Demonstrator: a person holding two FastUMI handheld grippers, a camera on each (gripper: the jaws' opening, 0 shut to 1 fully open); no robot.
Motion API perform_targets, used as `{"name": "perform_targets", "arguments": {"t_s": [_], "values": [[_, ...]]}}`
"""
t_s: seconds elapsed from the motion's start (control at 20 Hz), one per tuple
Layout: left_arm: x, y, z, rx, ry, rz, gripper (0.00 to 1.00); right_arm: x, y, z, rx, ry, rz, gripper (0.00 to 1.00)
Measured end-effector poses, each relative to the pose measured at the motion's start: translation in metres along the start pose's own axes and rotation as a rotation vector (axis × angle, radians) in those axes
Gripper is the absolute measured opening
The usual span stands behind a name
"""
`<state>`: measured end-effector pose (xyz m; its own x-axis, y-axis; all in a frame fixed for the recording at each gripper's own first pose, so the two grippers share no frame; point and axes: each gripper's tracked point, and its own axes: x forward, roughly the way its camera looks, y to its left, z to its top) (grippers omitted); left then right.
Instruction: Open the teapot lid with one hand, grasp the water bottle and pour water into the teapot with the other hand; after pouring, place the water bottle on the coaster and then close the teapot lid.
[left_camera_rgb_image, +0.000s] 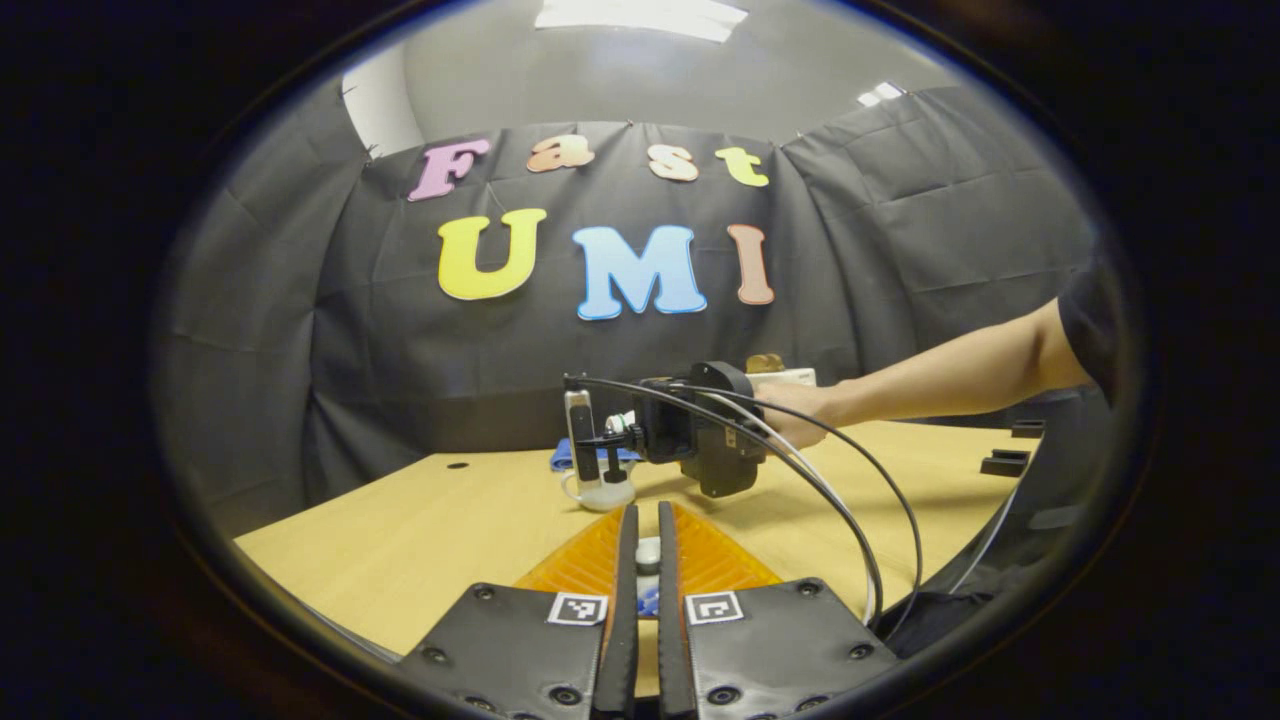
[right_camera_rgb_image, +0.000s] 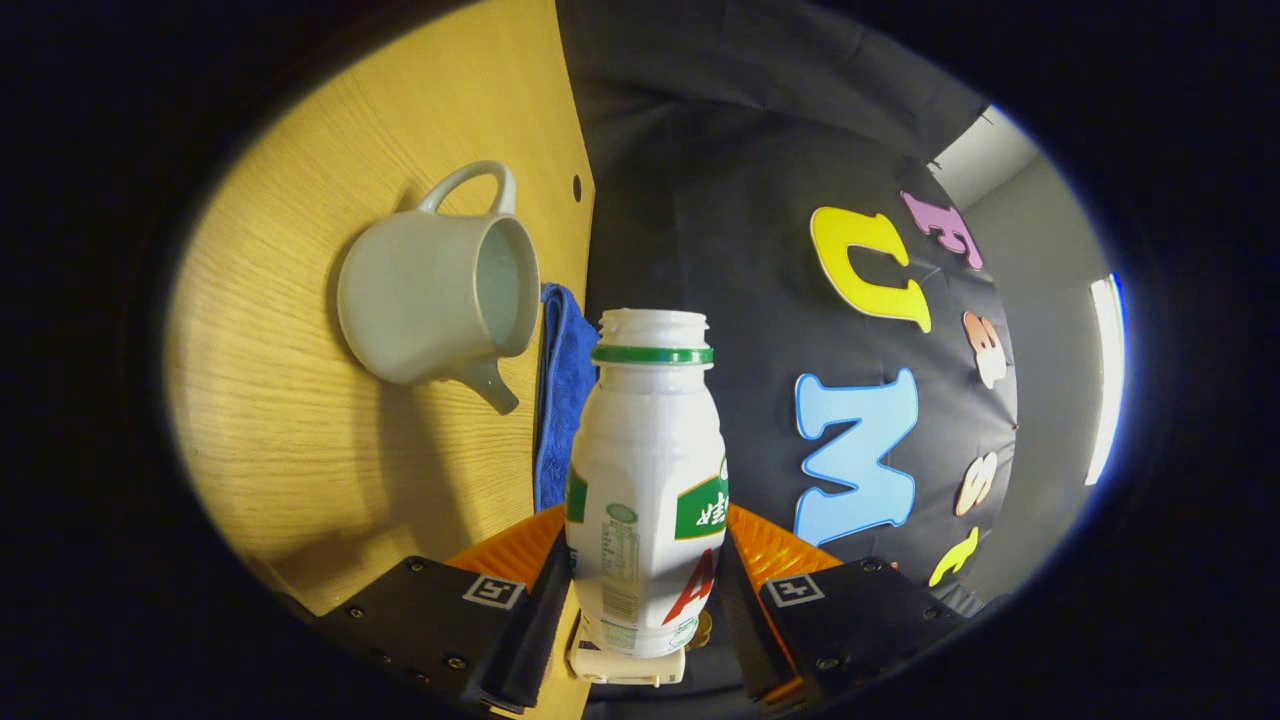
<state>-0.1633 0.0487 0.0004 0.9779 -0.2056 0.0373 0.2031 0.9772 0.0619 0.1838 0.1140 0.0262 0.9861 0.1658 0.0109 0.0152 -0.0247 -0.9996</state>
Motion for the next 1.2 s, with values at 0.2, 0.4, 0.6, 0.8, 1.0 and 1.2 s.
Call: {"name": "perform_targets", "arguments": {"t_s": [0.2, 0.4, 0.6, 0.8, 1.0, 1.2], "values": [[0.0, -0.002, -0.001, 0.006, 0.006, -0.005, 0.19, 0.0, -0.003, 0.002, -0.054, -0.008, -0.012, 0.73], [0.0, -0.002, -0.001, 0.012, 0.009, -0.008, 0.19, 0.001, -0.008, 0.003, -0.147, -0.026, -0.041, 0.72], [-0.001, -0.003, 0.0, 0.014, 0.006, -0.011, 0.19, 0.002, -0.01, 0.004, -0.193, -0.036, -0.051, 0.73], [-0.001, -0.002, -0.001, 0.016, 0.007, -0.01, 0.19, 0.002, -0.011, 0.006, -0.245, -0.048, -0.07, 0.72], [-0.001, -0.003, 0.001, 0.022, 0.005, -0.01, 0.19, 0.003, -0.014, 0.004, -0.271, -0.047, -0.074, 0.73], [0.0, -0.002, -0.002, 0.021, 0.011, -0.01, 0.19, 0.006, -0.017, 0.003, -0.315, -0.051, -0.086, 0.72]]}}
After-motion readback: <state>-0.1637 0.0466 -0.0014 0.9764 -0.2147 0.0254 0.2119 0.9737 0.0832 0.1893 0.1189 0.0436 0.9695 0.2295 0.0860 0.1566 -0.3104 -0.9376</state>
